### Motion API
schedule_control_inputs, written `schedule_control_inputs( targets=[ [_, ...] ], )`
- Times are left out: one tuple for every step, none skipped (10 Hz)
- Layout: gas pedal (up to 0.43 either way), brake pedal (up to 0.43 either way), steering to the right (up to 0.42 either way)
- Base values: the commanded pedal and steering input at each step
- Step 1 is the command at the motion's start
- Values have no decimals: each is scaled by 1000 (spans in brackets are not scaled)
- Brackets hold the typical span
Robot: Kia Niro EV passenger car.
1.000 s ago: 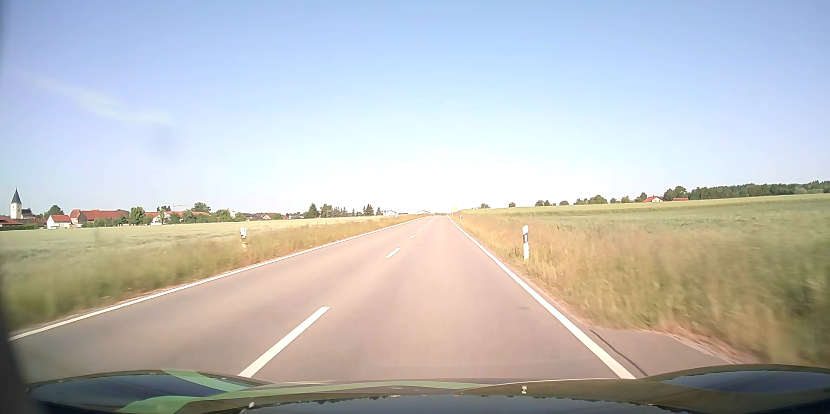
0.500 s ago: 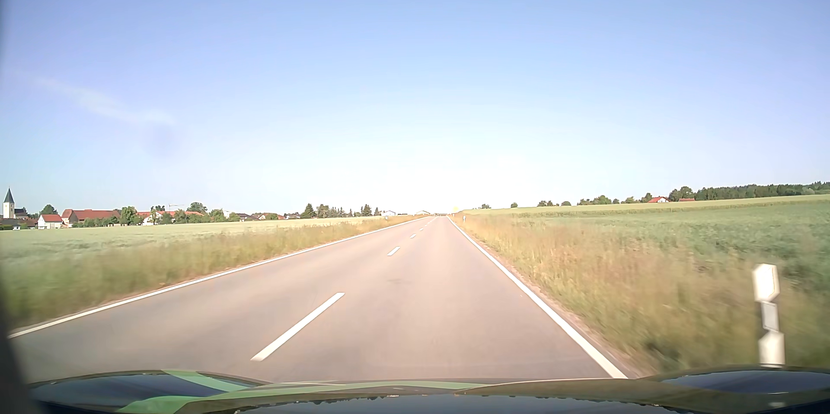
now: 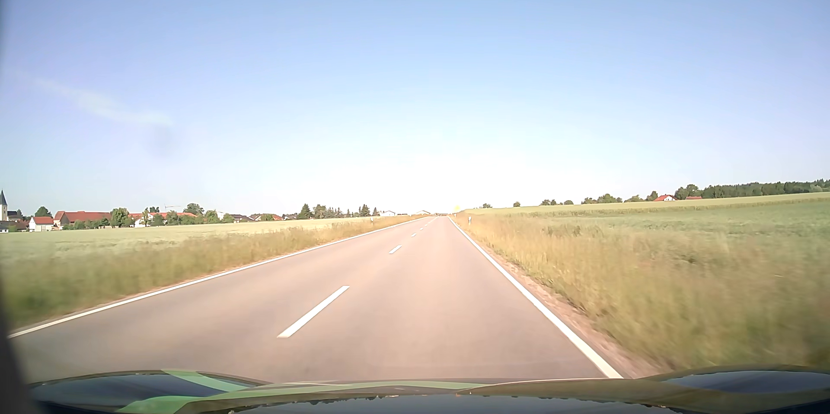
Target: Follow the waypoints while adhering to traffic rules and regulations
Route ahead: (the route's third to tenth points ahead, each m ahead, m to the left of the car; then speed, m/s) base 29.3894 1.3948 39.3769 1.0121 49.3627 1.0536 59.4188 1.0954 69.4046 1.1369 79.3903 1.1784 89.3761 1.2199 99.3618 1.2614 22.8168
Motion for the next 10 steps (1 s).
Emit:
schedule_control_inputs(
  targets=[
    [228,0,-2],
    [228,0,-2],
    [240,0,-2],
    [240,0,-2],
    [240,0,-3],
    [240,0,-4],
    [240,0,-6],
    [228,0,-7],
    [228,0,-6],
    [228,0,-6]
  ],
)
